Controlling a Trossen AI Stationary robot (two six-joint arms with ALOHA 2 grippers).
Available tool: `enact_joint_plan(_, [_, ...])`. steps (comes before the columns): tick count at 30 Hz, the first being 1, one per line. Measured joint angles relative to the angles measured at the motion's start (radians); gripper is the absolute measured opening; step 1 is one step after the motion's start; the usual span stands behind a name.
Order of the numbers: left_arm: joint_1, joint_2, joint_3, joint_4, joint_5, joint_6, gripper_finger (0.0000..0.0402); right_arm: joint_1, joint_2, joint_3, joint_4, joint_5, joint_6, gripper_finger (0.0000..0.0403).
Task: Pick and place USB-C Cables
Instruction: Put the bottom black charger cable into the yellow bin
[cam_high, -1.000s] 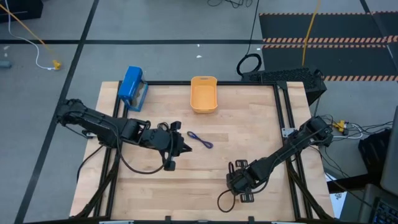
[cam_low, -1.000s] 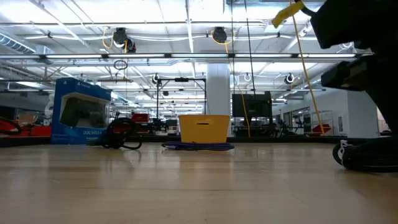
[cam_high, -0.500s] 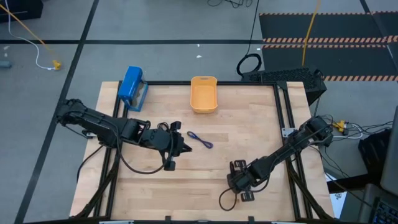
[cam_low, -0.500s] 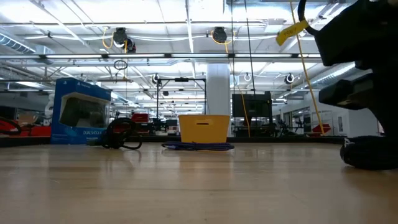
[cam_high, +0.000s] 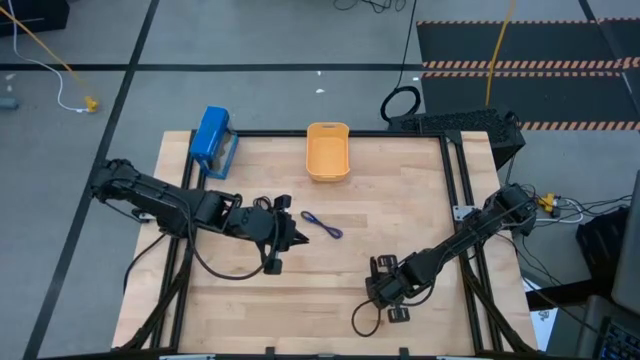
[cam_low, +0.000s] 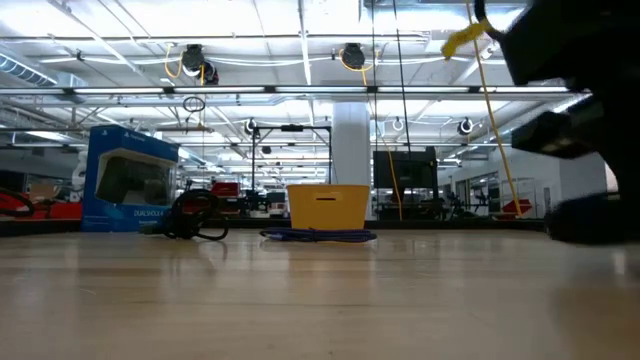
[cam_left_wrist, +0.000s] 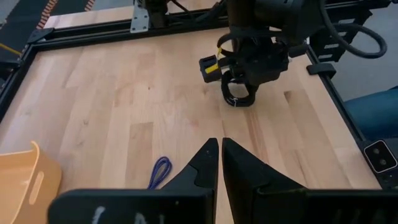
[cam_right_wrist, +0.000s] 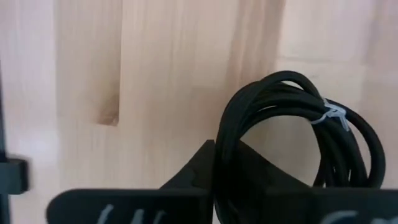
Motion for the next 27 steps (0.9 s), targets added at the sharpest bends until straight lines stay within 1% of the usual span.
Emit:
enact_joint_plan(3, [0.000, 0.000, 0.000, 0.000, 0.000, 0.000, 0.0026, -0.018, -0.001, 0.063, -0.080, -0.022, -0.017, 0.0015])
enact_joint_plan(16, [-0.002, 0.000, 0.000, 0.000, 0.000, 0.001, 0.0026, -0.113, -0.001, 0.377, -0.460, -0.019, -0.142, 0.0018])
enact_joint_plan(23, [-0.002, 0.000, 0.000, 0.000, 0.000, 0.000, 0.0026, -0.177, -0.001, 0.506, -0.644, -0.017, -0.170, 0.0018])
enact_joint_plan(27, [-0.002, 0.000, 0.000, 0.000, 0.000, 0.000, 0.0026, -0.210, -0.001, 0.567, -0.720, -0.015, -0.195, 0.0018])
